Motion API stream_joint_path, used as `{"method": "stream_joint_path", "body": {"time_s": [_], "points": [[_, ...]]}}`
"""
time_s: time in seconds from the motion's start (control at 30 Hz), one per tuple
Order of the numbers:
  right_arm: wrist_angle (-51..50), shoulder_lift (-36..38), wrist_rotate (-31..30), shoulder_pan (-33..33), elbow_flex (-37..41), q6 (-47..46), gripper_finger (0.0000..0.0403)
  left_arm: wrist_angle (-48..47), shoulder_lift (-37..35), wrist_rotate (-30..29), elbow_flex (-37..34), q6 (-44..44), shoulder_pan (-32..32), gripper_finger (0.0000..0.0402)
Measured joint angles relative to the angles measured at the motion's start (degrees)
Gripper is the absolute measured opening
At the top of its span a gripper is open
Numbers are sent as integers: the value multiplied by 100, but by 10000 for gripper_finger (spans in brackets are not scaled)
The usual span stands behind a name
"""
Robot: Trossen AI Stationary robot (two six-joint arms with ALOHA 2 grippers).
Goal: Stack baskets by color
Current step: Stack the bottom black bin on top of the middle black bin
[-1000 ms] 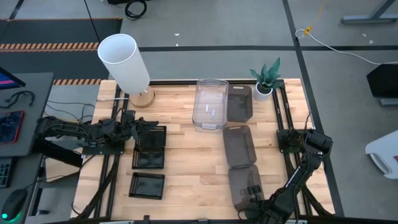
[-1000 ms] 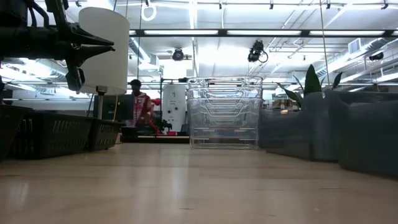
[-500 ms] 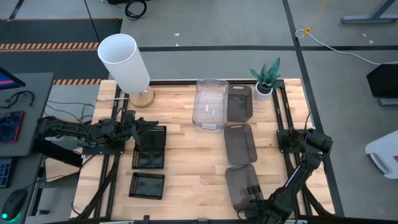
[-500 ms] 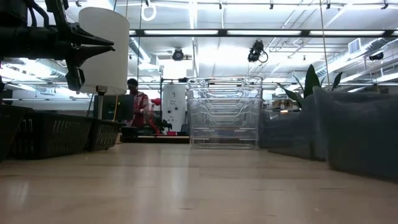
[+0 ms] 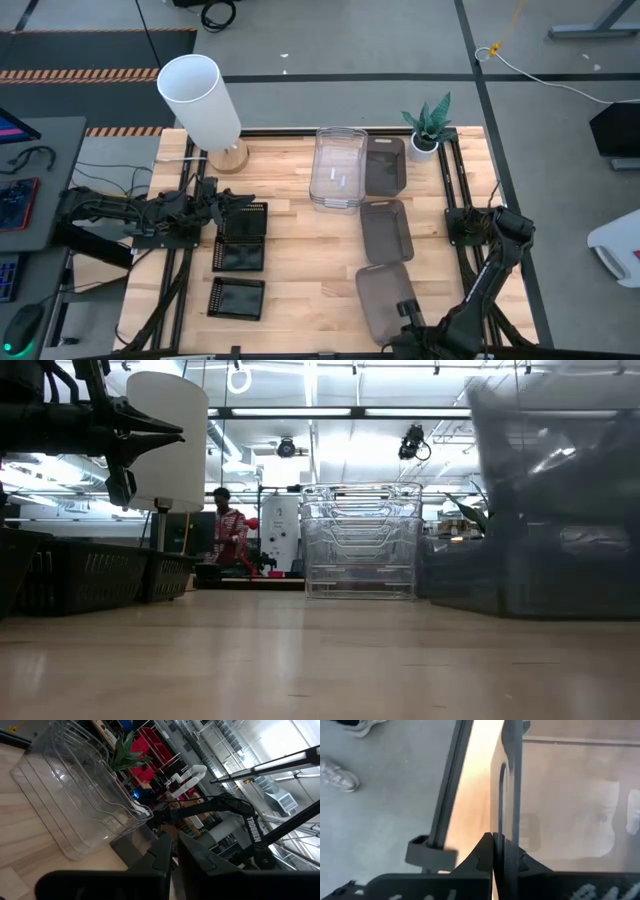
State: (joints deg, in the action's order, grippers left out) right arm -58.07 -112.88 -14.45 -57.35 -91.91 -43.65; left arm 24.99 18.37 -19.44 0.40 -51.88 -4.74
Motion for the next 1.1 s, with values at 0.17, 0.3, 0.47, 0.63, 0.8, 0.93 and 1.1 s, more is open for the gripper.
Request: {"method": "stream_joint_path", "body": {"time_s": [0.17, 0.3, 0.47, 0.63, 0.8, 0.93, 1.1], "points": [[-807, 2, -365, 119, -774, 188, 7, 0, -2, 0, 0, -2, -1, 33], [-1544, 9, -411, 270, -1250, 347, 7, 0, -2, 0, 0, -1, 1, 28], [-2553, 311, -644, 426, -1230, 213, 8, 0, 0, 0, 0, 0, 0, 32], [-2149, 1209, -812, 559, -359, 247, 6, 1, -2, 0, 0, 0, -1, 36], [-1591, 2276, -710, 836, 983, 242, 6, 0, -1, 0, 0, 0, 0, 30], [-1019, 3002, -419, 1221, 2001, 404, 5, 0, -1, 0, 0, -1, -1, 28], [-302, 3464, -42, 1714, 2896, 797, 5, 0, -2, 0, 0, 0, 1, 34]]}}
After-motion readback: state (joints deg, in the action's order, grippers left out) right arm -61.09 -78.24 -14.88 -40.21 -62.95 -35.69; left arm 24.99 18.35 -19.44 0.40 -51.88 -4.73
